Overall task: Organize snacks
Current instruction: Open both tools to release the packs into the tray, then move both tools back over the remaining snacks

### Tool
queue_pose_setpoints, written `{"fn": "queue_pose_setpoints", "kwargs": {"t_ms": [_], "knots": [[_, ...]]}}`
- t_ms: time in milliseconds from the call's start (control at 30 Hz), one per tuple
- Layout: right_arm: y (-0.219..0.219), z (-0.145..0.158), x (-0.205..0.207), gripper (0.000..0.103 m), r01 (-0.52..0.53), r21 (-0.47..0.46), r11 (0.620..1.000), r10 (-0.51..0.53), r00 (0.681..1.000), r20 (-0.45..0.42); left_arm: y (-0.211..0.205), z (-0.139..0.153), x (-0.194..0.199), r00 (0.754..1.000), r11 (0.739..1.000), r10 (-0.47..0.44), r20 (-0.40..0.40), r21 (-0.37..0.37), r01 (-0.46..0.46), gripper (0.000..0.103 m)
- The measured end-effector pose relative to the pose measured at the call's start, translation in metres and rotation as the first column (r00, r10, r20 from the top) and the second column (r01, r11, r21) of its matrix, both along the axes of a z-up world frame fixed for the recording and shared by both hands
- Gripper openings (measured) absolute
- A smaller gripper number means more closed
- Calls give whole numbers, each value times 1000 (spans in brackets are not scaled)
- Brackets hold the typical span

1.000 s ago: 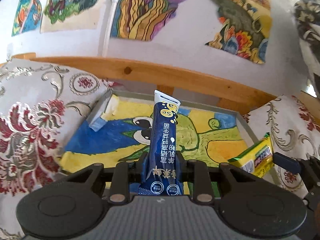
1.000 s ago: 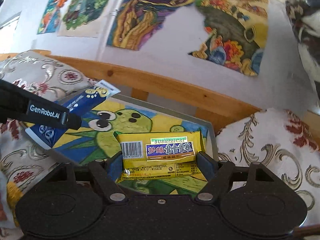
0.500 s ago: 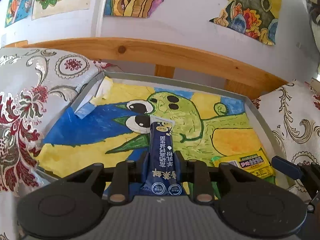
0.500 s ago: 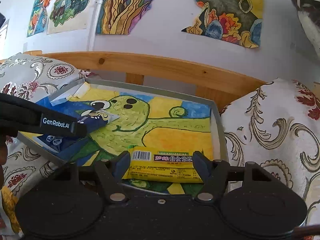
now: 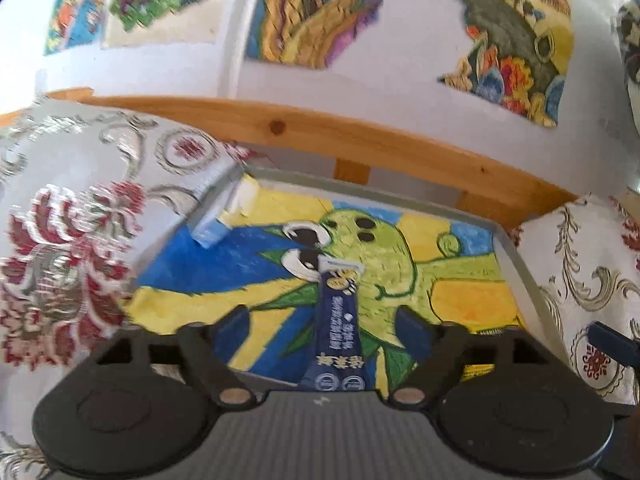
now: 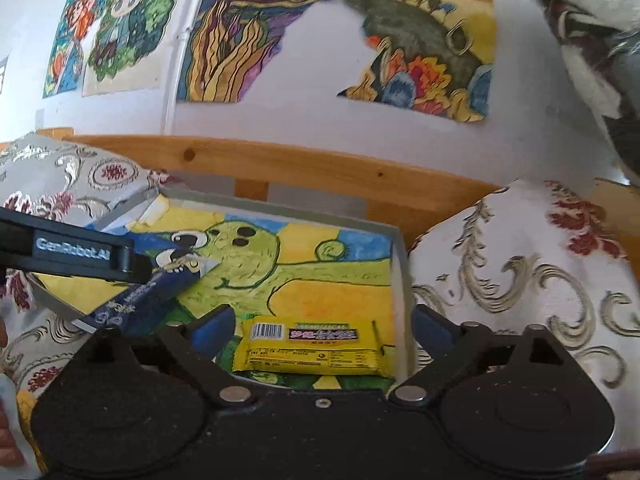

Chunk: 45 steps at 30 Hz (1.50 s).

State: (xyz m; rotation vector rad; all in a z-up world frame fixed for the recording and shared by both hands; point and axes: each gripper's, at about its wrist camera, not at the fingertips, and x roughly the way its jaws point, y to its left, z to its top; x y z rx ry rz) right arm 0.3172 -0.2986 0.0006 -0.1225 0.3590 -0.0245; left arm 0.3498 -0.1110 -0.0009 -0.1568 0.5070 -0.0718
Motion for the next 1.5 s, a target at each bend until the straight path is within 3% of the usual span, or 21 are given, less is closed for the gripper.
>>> {"fn": "queue_pose_setpoints", "kwargs": {"t_ms": [167, 433, 700, 1100, 1500], "knots": [[-1, 12, -33, 102, 17, -2, 1000, -17, 999, 43, 7, 12, -27, 998, 1000, 26, 65, 6, -27, 101], [7, 32, -89, 102, 15, -38, 999, -10, 991, 137, 13, 27, -80, 993, 1000, 5, 122, 28, -9, 102], [10, 40, -137, 102, 15, -17, 1000, -12, 990, 140, 22, 28, -130, 987, 999, -15, 161, 30, 10, 102], [15, 33, -204, 102, 38, 12, 999, -39, 998, 43, 34, 8, -186, 982, 992, -113, 152, 79, 102, 102], [43, 22, -231, 102, 23, -33, 999, -26, 997, -76, 45, -27, -216, 978, 972, -206, 38, 119, 200, 102]]}}
